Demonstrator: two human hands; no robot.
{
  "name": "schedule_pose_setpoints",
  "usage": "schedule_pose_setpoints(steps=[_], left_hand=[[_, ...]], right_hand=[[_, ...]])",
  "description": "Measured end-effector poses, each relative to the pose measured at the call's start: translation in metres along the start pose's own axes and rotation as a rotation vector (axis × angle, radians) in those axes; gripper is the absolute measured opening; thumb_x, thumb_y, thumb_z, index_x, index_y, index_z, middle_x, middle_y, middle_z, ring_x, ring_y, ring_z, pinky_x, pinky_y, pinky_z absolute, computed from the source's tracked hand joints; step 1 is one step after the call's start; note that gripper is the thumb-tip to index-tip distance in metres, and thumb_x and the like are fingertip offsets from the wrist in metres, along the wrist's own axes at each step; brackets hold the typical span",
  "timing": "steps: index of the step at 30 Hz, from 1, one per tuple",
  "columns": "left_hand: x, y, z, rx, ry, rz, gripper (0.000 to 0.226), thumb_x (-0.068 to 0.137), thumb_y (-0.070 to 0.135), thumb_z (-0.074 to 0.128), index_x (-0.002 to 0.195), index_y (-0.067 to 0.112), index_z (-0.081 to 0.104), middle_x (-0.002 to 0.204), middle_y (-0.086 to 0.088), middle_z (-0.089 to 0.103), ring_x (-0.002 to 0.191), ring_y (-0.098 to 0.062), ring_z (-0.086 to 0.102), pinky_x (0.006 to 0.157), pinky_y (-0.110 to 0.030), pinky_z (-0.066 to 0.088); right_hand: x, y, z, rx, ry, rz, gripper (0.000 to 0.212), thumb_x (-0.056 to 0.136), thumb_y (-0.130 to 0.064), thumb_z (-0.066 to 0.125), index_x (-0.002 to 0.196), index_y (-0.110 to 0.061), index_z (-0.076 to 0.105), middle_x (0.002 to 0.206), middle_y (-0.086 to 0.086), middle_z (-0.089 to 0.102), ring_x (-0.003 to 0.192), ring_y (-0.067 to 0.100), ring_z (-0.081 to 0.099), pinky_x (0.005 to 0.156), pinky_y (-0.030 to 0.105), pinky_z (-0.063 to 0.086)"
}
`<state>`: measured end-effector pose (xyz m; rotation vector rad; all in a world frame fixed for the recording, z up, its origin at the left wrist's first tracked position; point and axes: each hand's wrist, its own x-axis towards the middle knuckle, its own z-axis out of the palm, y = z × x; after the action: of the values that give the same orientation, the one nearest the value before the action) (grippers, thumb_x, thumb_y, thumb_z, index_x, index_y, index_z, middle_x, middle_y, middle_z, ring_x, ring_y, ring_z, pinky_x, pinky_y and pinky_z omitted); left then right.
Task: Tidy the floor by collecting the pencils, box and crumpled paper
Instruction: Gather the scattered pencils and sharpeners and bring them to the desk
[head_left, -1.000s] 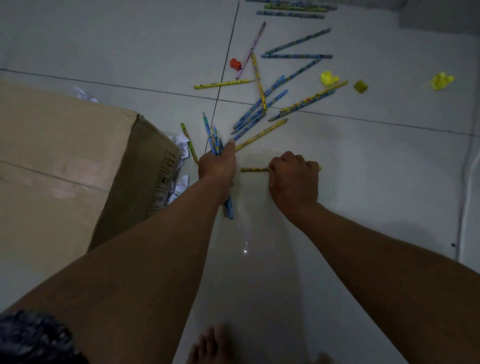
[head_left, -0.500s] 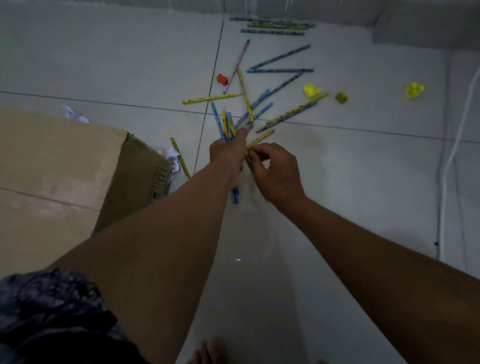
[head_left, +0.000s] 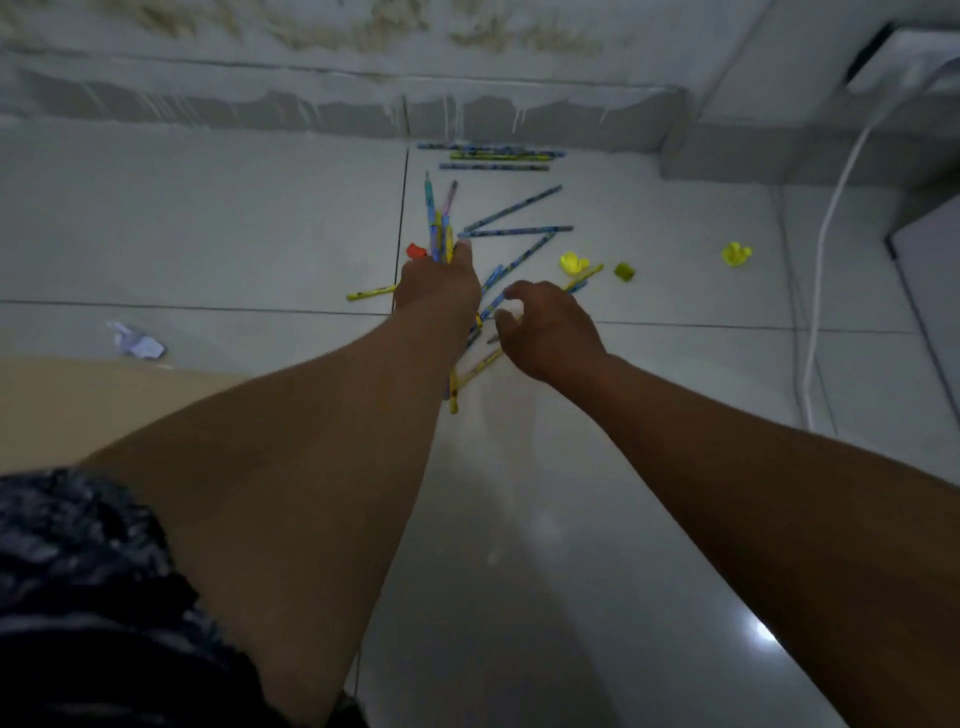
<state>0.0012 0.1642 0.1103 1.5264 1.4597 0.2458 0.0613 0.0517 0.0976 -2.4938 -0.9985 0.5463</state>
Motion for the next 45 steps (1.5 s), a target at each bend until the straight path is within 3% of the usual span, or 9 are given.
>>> schedule_pose_setpoints(steps=[3,11,17,22,25,31,37,42,45], left_hand=[[0.005,0.008,-0.006,0.043,0.003,0.043,0.066,0.094,0.061,0.05,0.129,0.006,0.057,0.13,-0.013,0.06,0.12,-0.033,0.057,0.102,-0.039,0.046],[0.034,-0.035,0.002,-0.017,-0.002,-0.082,0.062,0.08,0.064,0.064,0.107,0.009,0.072,0.105,-0.011,0.073,0.097,-0.034,0.068,0.088,-0.046,0.058],[0.043,-0.073,0.011,-0.061,0.039,-0.201,0.06,0.078,0.066,0.068,0.098,0.009,0.074,0.095,-0.015,0.073,0.095,-0.037,0.068,0.084,-0.043,0.059],[0.046,-0.086,0.011,-0.16,0.038,-0.222,0.043,0.083,0.057,0.071,0.083,0.014,0.072,0.089,0.002,0.067,0.088,-0.014,0.061,0.072,-0.033,0.052],[0.044,-0.085,0.004,-0.172,0.037,-0.234,0.046,0.078,0.062,0.073,0.079,0.016,0.072,0.08,-0.006,0.069,0.073,-0.024,0.066,0.071,-0.039,0.054],[0.044,-0.063,-0.018,-0.262,0.108,-0.223,0.054,0.067,0.067,0.078,0.077,0.016,0.065,0.064,-0.001,0.051,0.061,-0.02,0.048,0.063,-0.028,0.042],[0.051,-0.055,-0.045,-0.277,0.194,-0.143,0.045,0.08,0.057,0.073,0.092,0.013,0.071,0.077,-0.004,0.064,0.068,-0.021,0.056,0.064,-0.026,0.043],[0.055,-0.051,-0.08,-0.243,0.283,-0.079,0.035,0.09,0.049,0.064,0.071,0.021,0.055,0.064,0.0,0.049,0.064,-0.02,0.05,0.065,-0.028,0.042],[0.056,-0.055,-0.104,-0.25,0.321,-0.063,0.038,0.094,0.048,0.06,0.072,0.018,0.054,0.064,-0.001,0.052,0.058,-0.019,0.051,0.064,-0.032,0.05]], right_hand=[[0.012,-0.01,-0.008,-0.003,0.022,0.004,0.032,0.093,-0.036,0.053,0.12,-0.022,0.062,0.125,0.006,0.063,0.119,0.027,0.056,0.098,0.041,0.045],[0.044,-0.001,0.025,-0.011,0.033,0.056,0.034,0.091,-0.045,0.058,0.111,-0.019,0.065,0.113,0.004,0.067,0.108,0.026,0.061,0.087,0.036,0.05],[0.062,0.006,0.063,-0.039,-0.02,0.144,0.037,0.086,-0.054,0.062,0.106,-0.022,0.063,0.106,0.004,0.066,0.1,0.026,0.063,0.071,0.029,0.039],[0.075,0.012,0.08,-0.04,-0.008,0.191,0.029,0.089,-0.046,0.061,0.098,-0.019,0.068,0.101,0.005,0.068,0.094,0.028,0.065,0.069,0.029,0.04],[0.072,0.008,0.078,0.015,0.022,0.224,0.024,0.089,-0.037,0.06,0.09,-0.016,0.071,0.09,0.003,0.07,0.085,0.026,0.066,0.064,0.029,0.041],[0.029,-0.016,0.085,0.377,0.033,-0.103,0.013,0.085,-0.032,0.07,0.085,-0.019,0.074,0.08,-0.002,0.073,0.075,0.013,0.067,0.066,0.029,0.053],[0.007,-0.043,0.099,0.575,0.029,-0.267,0.019,0.087,-0.033,0.068,0.088,-0.015,0.075,0.077,-0.003,0.073,0.071,0.007,0.067,0.067,0.033,0.057],[0.003,-0.065,0.109,0.568,0.048,-0.267,0.029,0.092,-0.038,0.051,0.074,-0.021,0.066,0.067,-0.003,0.066,0.066,0.016,0.064,0.059,0.036,0.05],[0.003,-0.073,0.122,0.334,-0.074,-0.216,0.022,0.092,-0.04,0.054,0.085,-0.023,0.068,0.083,-0.001,0.07,0.083,0.023,0.066,0.069,0.036,0.052]])
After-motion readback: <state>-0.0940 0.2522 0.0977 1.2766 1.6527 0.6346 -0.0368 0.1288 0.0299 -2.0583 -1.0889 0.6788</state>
